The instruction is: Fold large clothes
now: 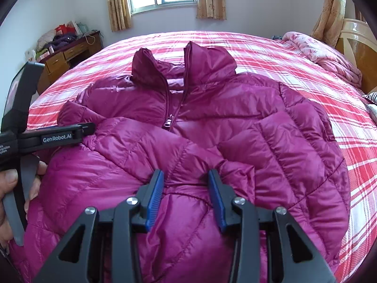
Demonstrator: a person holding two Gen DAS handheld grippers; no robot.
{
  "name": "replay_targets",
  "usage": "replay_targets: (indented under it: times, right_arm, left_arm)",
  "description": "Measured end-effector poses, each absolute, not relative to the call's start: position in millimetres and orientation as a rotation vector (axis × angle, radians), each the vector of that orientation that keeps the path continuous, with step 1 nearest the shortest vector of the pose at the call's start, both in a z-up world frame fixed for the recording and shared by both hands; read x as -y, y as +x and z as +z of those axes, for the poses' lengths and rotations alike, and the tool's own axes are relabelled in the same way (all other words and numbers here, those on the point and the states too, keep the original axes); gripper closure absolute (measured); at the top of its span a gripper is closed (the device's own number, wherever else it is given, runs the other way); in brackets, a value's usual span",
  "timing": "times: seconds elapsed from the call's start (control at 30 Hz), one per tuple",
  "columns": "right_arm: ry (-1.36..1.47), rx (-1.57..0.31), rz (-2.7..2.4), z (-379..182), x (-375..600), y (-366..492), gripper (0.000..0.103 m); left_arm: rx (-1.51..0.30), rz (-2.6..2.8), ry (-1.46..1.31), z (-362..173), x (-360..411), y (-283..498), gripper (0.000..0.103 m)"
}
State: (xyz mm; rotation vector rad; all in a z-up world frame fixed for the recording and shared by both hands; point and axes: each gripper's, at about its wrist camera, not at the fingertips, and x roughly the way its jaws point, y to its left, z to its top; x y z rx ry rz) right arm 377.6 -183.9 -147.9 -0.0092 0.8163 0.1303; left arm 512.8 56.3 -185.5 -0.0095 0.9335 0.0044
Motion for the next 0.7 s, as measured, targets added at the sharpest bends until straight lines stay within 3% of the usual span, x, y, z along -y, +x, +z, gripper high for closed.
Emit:
replay_targets:
  times: [0.7]
  right_arm:
    - [-0.074, -0.818, 0.093, -152.6, 176.1, 379.1, 0.06]
  left_arm:
    - [-0.925, 0.016, 0.007, -186.5, -53.2, 512.2, 0.001]
